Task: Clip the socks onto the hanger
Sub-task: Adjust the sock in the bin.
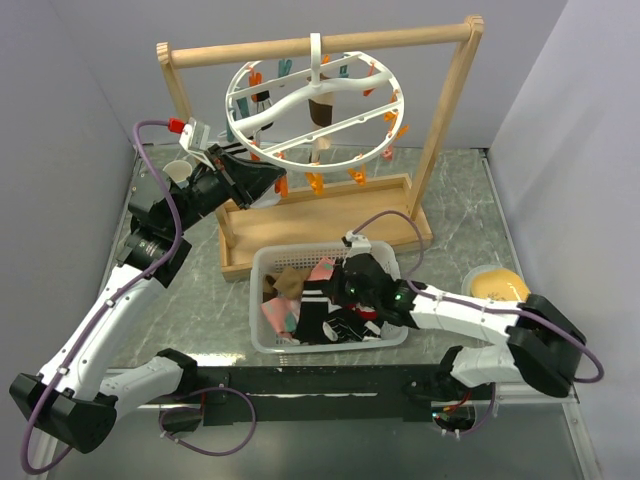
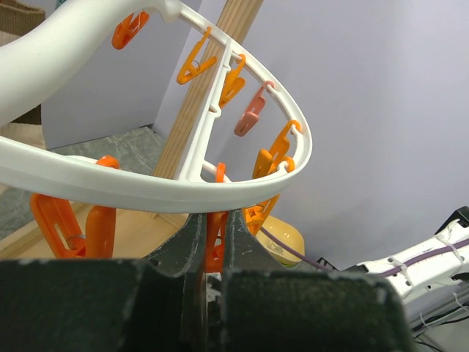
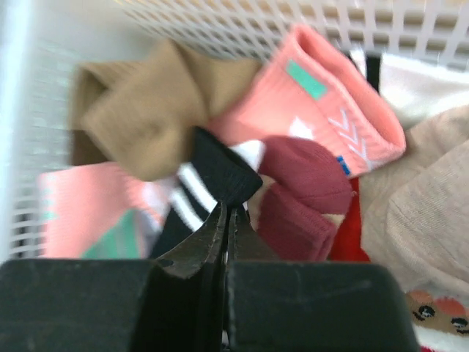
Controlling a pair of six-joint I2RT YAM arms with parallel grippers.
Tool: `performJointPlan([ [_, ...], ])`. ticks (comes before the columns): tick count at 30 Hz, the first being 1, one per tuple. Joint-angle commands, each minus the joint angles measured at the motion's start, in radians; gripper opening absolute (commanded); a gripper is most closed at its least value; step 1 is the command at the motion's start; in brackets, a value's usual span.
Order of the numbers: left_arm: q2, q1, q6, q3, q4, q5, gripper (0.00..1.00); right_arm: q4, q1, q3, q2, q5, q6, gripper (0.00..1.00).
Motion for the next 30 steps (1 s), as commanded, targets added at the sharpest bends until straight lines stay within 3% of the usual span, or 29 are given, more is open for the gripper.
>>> performJointPlan([
  [1,-0.02,0.003,-0.006,0.0,-0.025,0.034,0.01,0.092,-0.001,0.001,-0.138,0.023,-0.068,0.0],
  [6,-0.02,0.001,-0.012,-0.011,-0.01,0.045,0.01,0.115,0.038,0.024,-0.221,0.014,-0.167,0.0],
  [16,-0.015,0.003,-0.049,-0.034,0.034,0.146,0.01,0.175,0.136,0.231,-0.271,-0.047,-0.519,0.0],
  [22,-0.018,0.004,-0.051,-0.026,0.024,0.16,0.01,0.102,0.139,0.29,-0.278,-0.061,-0.547,0.0],
  [30,-0.028,0.005,-0.045,-0.026,0.022,0.164,0.01,0.002,0.139,0.085,-0.392,-0.063,-0.401,0.0],
])
